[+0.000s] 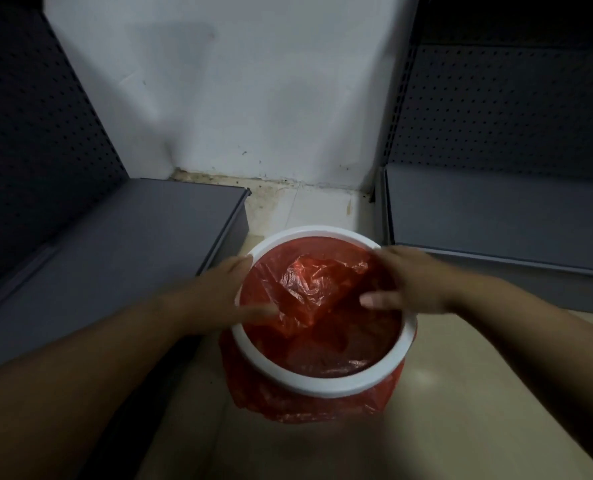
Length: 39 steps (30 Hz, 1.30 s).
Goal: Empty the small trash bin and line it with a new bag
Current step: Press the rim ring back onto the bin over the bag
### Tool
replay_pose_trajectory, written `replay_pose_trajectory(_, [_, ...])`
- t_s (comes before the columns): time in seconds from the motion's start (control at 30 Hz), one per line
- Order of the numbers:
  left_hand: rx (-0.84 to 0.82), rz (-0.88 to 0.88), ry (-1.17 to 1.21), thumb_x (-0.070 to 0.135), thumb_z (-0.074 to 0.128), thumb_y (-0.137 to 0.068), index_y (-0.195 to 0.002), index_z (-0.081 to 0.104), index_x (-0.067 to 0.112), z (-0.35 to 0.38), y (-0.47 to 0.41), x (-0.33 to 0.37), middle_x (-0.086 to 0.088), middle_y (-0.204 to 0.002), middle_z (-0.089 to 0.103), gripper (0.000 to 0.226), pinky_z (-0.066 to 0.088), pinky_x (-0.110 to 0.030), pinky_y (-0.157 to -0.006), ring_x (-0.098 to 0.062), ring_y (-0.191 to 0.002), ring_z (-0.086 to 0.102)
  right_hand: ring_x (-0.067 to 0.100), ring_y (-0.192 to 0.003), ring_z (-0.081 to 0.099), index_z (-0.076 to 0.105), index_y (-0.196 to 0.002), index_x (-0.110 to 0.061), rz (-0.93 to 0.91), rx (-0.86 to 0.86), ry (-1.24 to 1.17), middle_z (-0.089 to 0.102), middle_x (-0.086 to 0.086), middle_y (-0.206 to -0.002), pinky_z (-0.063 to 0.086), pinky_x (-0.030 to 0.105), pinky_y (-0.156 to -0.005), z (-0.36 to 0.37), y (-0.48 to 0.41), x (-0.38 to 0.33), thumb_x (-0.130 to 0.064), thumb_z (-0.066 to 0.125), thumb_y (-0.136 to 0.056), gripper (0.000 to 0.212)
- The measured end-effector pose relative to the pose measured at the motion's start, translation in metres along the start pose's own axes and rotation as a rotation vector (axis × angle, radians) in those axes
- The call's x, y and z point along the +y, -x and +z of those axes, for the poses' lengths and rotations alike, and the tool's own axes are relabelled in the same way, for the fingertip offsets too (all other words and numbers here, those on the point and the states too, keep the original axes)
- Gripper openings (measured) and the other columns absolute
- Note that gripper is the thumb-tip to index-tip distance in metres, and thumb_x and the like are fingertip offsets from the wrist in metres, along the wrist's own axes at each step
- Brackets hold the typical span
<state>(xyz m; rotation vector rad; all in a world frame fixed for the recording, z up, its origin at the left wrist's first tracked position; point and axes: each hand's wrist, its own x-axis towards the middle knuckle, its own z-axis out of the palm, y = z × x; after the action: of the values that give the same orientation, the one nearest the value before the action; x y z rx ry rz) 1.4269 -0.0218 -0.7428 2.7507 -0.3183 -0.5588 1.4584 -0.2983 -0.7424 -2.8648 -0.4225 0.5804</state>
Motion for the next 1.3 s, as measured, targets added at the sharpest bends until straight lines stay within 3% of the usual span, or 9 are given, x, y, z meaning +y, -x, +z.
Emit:
replay_pose_trajectory(0.07, [0.13, -0.024, 0.134, 0.049, 0.045, -0.091, -0.147, 0.021, 0.017, 0.002, -0.013, 0.007, -0.007, -0.15, 0.034, 0.068, 0.035, -0.024, -0.09, -0.021, -0.132, 0.042, 0.026, -0.141, 0.029, 0.025, -0.149, -0.018, -0.014, 0.121, 0.006, 0.03, 0.008, -0.154, 0.026, 0.038, -0.115, -0.001, -0.015, -0.011, -0.054, 0.05, -0.089, 0.074])
replay_pose_trajectory(0.13, [0.224, -0.064, 0.161, 0.038, 0.038, -0.098, -0.146, 0.023, 0.014, 0.005, -0.029, 0.011, -0.01, -0.149, 0.036, 0.056, 0.033, -0.024, -0.085, -0.023, -0.128, 0.045, 0.025, -0.146, 0.02, 0.021, -0.15, -0.015, -0.026, 0.147, 0.038, 0.019, 0.008, -0.159, 0.017, 0.038, -0.119, 0.001, -0.032, -0.022, -0.041, 0.045, -0.096, 0.064])
replay_pose_trajectory(0.3, [0.284, -0.177, 0.226, 0.028, 0.03, -0.101, -0.144, 0.027, 0.009, 0.012, -0.054, 0.015, -0.014, -0.146, 0.039, 0.047, 0.036, -0.034, -0.099, -0.028, -0.129, 0.043, 0.028, -0.142, 0.026, 0.03, -0.143, -0.011, 0.045, 0.153, -0.074, 0.027, 0.01, -0.154, 0.024, 0.044, -0.116, 0.004, -0.065, -0.034, -0.025, 0.038, -0.1, 0.046])
replay_pose_trajectory(0.4, [0.311, -0.192, 0.209, 0.027, 0.027, -0.101, -0.139, 0.034, 0.007, 0.016, -0.061, 0.016, -0.016, -0.142, 0.042, 0.043, 0.037, -0.033, -0.094, -0.028, -0.126, 0.045, 0.026, -0.135, 0.035, 0.038, -0.134, -0.012, 0.07, 0.179, -0.065, 0.04, 0.007, -0.144, 0.028, 0.047, -0.112, 0.011, -0.073, -0.032, -0.026, 0.034, -0.1, 0.038])
replay_pose_trajectory(0.63, [0.288, -0.17, 0.132, 0.03, 0.027, -0.101, -0.142, 0.028, 0.008, 0.019, -0.061, 0.012, -0.013, -0.151, 0.03, 0.047, 0.032, -0.039, -0.105, -0.025, -0.139, 0.03, 0.024, -0.141, 0.028, 0.032, -0.141, -0.013, 0.084, 0.167, -0.048, 0.033, 0.005, -0.151, 0.019, 0.048, -0.115, 0.013, -0.075, -0.032, -0.03, 0.03, -0.101, 0.044])
replay_pose_trajectory(0.8, [0.147, -0.151, 0.049, 0.056, 0.045, -0.087, -0.149, -0.008, 0.01, 0.023, -0.045, 0.004, -0.01, -0.159, -0.015, 0.094, 0.008, -0.046, -0.119, -0.023, -0.147, -0.009, 0.027, -0.149, -0.004, 0.005, -0.153, -0.017, 0.084, 0.036, -0.097, -0.008, 0.011, -0.161, 0.005, 0.044, -0.12, 0.009, -0.049, -0.029, -0.062, 0.044, -0.088, 0.088])
replay_pose_trajectory(0.97, [-0.099, -0.083, -0.077, 0.079, 0.058, -0.047, -0.146, -0.024, 0.015, 0.021, -0.008, -0.011, -0.003, -0.155, -0.03, 0.143, 0.008, -0.038, -0.12, -0.018, -0.147, -0.011, 0.024, -0.145, -0.023, -0.018, -0.15, -0.015, 0.074, -0.155, -0.018, -0.031, 0.01, -0.155, 0.0, 0.042, -0.122, 0.016, 0.012, -0.006, -0.069, 0.064, -0.068, 0.127])
replay_pose_trajectory(1.07, [-0.157, -0.043, -0.042, 0.083, 0.056, -0.033, -0.145, -0.026, 0.021, 0.015, 0.005, -0.014, 0.002, -0.154, -0.031, 0.151, 0.011, -0.033, -0.118, -0.016, -0.147, -0.009, 0.024, -0.144, -0.027, -0.023, -0.148, -0.014, 0.03, -0.221, 0.015, -0.035, 0.01, -0.153, 0.0, 0.042, -0.122, 0.017, 0.03, 0.0, -0.066, 0.068, -0.066, 0.132])
replay_pose_trajectory(1.3, [-0.01, -0.006, 0.003, 0.059, 0.079, -0.053, -0.149, -0.01, 0.019, 0.019, -0.003, -0.014, 0.004, -0.159, -0.007, 0.137, 0.026, -0.03, -0.113, -0.016, -0.146, 0.011, 0.022, -0.145, -0.023, -0.023, -0.148, -0.012, 0.029, -0.221, 0.034, -0.033, 0.009, -0.155, 0.002, 0.04, -0.122, 0.01, 0.024, 0.004, -0.06, 0.075, -0.062, 0.138])
